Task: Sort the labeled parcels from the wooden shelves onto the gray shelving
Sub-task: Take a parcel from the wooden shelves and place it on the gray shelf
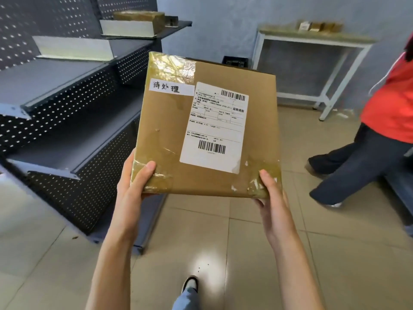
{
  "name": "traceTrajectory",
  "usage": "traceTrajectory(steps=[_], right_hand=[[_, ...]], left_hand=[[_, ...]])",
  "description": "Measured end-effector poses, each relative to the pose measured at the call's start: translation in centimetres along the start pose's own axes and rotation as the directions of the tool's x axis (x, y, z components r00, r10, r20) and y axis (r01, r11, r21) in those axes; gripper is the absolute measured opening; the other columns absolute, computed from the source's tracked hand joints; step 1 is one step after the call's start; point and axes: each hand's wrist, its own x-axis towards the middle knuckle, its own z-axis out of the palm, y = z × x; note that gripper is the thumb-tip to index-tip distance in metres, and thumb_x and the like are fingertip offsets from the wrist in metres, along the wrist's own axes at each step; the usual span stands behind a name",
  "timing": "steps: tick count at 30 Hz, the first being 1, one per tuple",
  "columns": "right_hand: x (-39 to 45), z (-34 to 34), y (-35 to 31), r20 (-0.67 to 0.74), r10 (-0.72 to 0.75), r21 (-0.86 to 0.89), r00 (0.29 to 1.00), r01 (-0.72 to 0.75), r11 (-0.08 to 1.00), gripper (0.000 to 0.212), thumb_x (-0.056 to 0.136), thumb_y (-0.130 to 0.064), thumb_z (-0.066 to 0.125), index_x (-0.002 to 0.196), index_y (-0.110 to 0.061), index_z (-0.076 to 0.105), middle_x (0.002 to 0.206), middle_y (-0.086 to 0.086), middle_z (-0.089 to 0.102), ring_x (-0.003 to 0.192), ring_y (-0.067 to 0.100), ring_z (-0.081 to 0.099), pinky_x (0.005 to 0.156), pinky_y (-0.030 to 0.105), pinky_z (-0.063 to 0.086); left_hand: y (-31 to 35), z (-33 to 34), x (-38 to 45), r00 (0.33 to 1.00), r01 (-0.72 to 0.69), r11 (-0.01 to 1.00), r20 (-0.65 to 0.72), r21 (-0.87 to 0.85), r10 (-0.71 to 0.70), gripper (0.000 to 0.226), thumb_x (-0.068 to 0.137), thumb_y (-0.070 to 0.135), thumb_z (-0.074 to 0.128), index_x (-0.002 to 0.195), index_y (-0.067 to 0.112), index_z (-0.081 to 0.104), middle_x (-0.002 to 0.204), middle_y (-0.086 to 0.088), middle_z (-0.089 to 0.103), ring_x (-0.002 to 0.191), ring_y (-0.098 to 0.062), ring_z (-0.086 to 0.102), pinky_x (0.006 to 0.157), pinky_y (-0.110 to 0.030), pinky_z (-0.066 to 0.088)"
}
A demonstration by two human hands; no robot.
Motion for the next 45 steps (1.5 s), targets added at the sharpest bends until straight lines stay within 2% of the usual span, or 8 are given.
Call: traceTrajectory(steps=[6, 11, 16, 20, 23, 28, 33, 45], right_hand=[[12.1, 1.8, -4.0, -0.091, -0.045, -0.064, 0.995, 0.040, 0.997, 0.116, 0.038, -0.070, 0.083, 0.139, -0.028, 0.047, 0.134, -0.008, 0.058, 0.118, 0.005, 0.057, 0.106, 0.031, 0.039], [19.7, 1.3, -5.8, -0.125, -0.083, -0.035, 0.989, 0.079, 0.996, 0.071, 0.058, -0.053, 0.078, 0.123, -0.032, 0.058, 0.118, -0.011, 0.068, 0.111, 0.004, 0.062, 0.103, 0.030, 0.041], [28.0, -1.1, -6.1, -0.199, -0.061, -0.002, 0.978, 0.062, 0.998, 0.097, 0.048, -0.061, 0.083, 0.134, -0.030, 0.051, 0.127, -0.009, 0.063, 0.117, 0.006, 0.058, 0.101, 0.029, 0.041], [36.1, -3.9, -6.7, -0.210, -0.005, 0.018, 0.978, 0.010, 1.000, 0.108, 0.047, -0.062, 0.084, 0.141, -0.028, 0.045, 0.134, -0.007, 0.058, 0.120, 0.006, 0.056, 0.100, 0.028, 0.043], [42.7, -5.7, -8.4, -0.145, 0.011, 0.091, 0.989, 0.002, 0.996, 0.074, 0.064, -0.042, 0.073, 0.133, -0.022, 0.053, 0.123, -0.005, 0.066, 0.106, 0.004, 0.065, 0.081, 0.018, 0.049], [53.2, -7.2, -12.7, -0.064, -0.013, 0.048, 0.998, 0.016, 0.999, 0.098, 0.047, -0.055, 0.083, 0.134, -0.019, 0.054, 0.122, -0.004, 0.067, 0.108, 0.006, 0.064, 0.090, 0.025, 0.045], [61.5, -7.0, -13.7, 0.061, 0.010, 0.061, 0.998, -0.014, 0.998, 0.053, 0.071, -0.038, 0.065, 0.121, -0.018, 0.062, 0.109, -0.007, 0.072, 0.102, 0.004, 0.065, 0.089, 0.023, 0.045], [82.3, -2.8, -13.6, 0.150, 0.059, 0.011, 0.987, -0.061, 0.998, 0.052, 0.072, -0.036, 0.064, 0.121, -0.021, 0.061, 0.109, -0.011, 0.072, 0.104, 0.002, 0.064, 0.102, 0.029, 0.041]], left_hand=[[-0.8, 5.1, 14.0, 0.996, -0.007, 1.000, 0.091, 0.001, 0.007, 0.062, 0.081, 0.046, 0.054, 0.138, 0.024, 0.046, 0.116, 0.011, 0.065, 0.100, -0.003, 0.062, 0.084, -0.023, 0.047], [-1.5, 10.1, 22.0, 0.984, -0.020, 1.000, 0.177, 0.015, 0.017, 0.058, 0.085, 0.039, 0.061, 0.136, 0.015, 0.048, 0.107, 0.017, 0.068, 0.099, 0.004, 0.062, 0.076, -0.008, 0.046], [-3.7, 15.9, 29.0, 0.978, 0.031, 0.999, 0.205, 0.039, -0.038, 0.061, 0.077, 0.039, 0.055, 0.133, 0.018, 0.050, 0.105, 0.019, 0.069, 0.097, 0.006, 0.063, 0.077, -0.011, 0.047], [-5.8, 21.5, 33.9, 0.987, 0.067, 0.993, 0.140, 0.094, -0.080, 0.034, 0.091, 0.033, 0.052, 0.125, 0.032, 0.054, 0.097, 0.026, 0.068, 0.086, 0.015, 0.061, 0.066, -0.012, 0.049], [-6.1, 26.0, 37.9, 0.990, 0.013, 0.995, 0.137, 0.095, -0.026, 0.045, 0.084, 0.036, 0.056, 0.127, 0.025, 0.056, 0.107, 0.015, 0.070, 0.098, 0.003, 0.064, 0.073, -0.015, 0.049], [-6.4, 32.6, 44.0, 0.997, -0.054, 0.995, 0.068, 0.082, 0.049, 0.054, 0.080, 0.037, 0.056, 0.131, 0.020, 0.055, 0.115, 0.008, 0.069, 0.105, -0.003, 0.064, 0.077, -0.009, 0.047], [-7.3, 35.6, 49.2, 0.997, -0.058, 0.993, -0.035, 0.107, 0.062, 0.056, 0.081, 0.039, 0.060, 0.133, 0.022, 0.052, 0.112, 0.012, 0.069, 0.103, -0.002, 0.064, 0.081, -0.012, 0.050], [-11.3, 40.2, 66.7, 0.984, -0.093, 0.987, -0.141, 0.129, 0.111, 0.053, 0.083, 0.038, 0.055, 0.133, 0.023, 0.054, 0.111, 0.015, 0.069, 0.101, 0.001, 0.063, 0.080, -0.011, 0.047]])
